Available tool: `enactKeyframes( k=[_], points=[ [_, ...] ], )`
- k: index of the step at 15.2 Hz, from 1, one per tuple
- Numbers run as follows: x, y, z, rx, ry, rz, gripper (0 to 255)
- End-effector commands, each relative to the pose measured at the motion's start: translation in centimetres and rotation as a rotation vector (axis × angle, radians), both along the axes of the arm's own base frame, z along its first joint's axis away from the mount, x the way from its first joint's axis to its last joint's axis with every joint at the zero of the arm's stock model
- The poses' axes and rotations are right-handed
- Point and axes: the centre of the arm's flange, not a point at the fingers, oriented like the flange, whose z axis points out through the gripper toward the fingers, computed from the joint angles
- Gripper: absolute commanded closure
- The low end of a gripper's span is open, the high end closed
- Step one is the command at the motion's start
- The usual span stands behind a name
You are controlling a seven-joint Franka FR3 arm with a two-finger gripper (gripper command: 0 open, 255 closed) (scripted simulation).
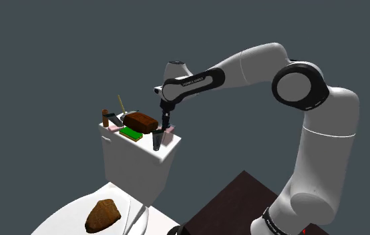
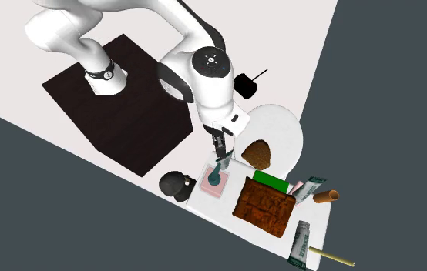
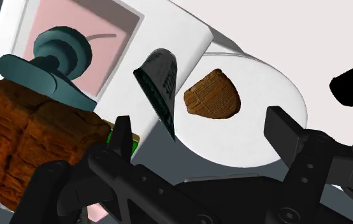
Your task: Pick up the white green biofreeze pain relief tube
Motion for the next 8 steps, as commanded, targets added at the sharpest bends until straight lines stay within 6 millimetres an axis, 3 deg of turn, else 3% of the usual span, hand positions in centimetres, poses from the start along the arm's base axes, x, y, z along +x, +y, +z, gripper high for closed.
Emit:
enactKeyframes(
  k=[1,4,8],
  points=[
    [1.9,1.0,-1.7,-0.003,-0.003,0.048,0],
    [4.5,2.8,-4.1,-0.007,-0.005,0.119,0],
    [4.9,3.1,-6.0,-0.008,-0.005,0.13,0]
  ],
)
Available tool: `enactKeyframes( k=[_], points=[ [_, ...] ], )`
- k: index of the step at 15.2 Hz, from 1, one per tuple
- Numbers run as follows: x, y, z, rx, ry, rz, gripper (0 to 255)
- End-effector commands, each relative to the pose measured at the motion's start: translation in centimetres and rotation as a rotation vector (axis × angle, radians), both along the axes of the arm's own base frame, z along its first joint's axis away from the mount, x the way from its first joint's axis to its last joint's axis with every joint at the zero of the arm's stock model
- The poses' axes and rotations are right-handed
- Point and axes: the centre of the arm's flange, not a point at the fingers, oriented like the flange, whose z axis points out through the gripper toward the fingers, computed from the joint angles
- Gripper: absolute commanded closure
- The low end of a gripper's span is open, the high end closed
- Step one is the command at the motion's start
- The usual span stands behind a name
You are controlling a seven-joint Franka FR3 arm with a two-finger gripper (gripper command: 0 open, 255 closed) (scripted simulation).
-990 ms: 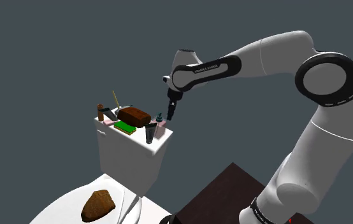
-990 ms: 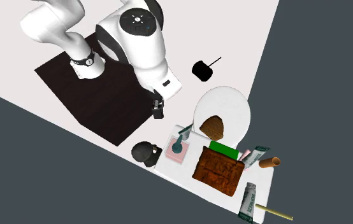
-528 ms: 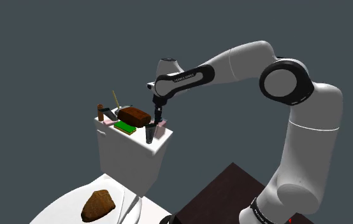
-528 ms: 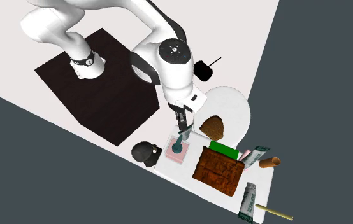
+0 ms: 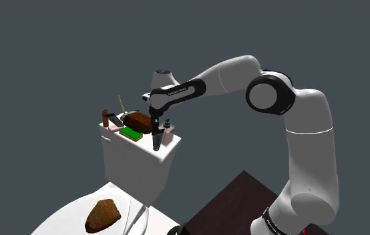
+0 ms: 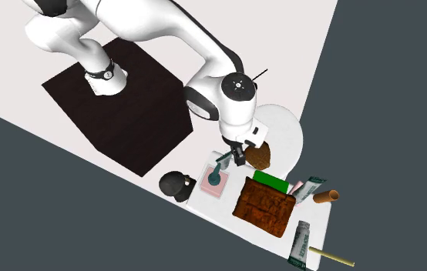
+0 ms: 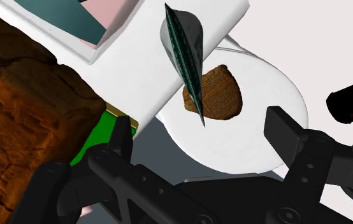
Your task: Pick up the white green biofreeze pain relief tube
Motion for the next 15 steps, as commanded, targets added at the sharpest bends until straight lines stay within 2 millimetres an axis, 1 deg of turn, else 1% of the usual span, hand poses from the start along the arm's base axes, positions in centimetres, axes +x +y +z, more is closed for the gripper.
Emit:
enactKeyframes(
  k=[1,4,6,7,15],
  points=[
    [0.0,0.2,-1.1,0.0,-0.001,0.002,0],
    [0.0,0.2,-2.7,0.0,-0.001,0.002,0],
    [0.0,0.2,-3.0,0.0,-0.001,0.002,0],
    [0.0,0.2,-3.1,0.0,-0.001,0.002,255],
    [0.0,0.2,-3.1,0.0,-0.001,0.002,255]
  ],
)
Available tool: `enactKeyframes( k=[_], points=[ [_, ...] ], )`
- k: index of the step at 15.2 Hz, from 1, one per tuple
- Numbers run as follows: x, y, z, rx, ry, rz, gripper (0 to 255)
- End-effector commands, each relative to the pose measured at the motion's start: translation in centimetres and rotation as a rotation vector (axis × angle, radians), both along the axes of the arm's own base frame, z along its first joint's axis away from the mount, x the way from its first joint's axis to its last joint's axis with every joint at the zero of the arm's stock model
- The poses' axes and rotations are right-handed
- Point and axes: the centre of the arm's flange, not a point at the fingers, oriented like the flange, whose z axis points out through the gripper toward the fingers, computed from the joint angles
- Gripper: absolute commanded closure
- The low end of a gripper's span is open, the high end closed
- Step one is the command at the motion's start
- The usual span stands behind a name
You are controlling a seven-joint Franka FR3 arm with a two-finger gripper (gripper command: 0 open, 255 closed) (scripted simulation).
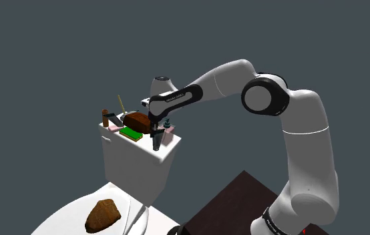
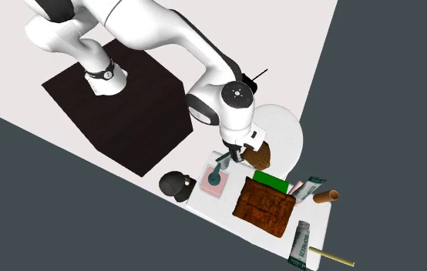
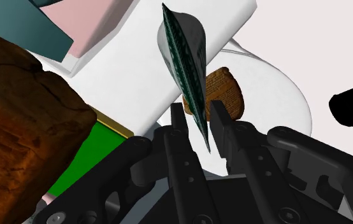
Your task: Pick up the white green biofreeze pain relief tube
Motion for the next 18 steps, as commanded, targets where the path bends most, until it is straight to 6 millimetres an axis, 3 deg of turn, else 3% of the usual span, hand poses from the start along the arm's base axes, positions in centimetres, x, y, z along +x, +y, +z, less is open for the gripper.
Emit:
enactKeyframes(
  k=[1,16,18],
  points=[
    [0.1,0.0,0.0,0.0,0.001,0.0,255],
    [0.1,0.0,7.9,0.0,0.001,0.0,255],
    [0.1,0.0,8.0,0.0,0.001,0.0,255]
  ],
)
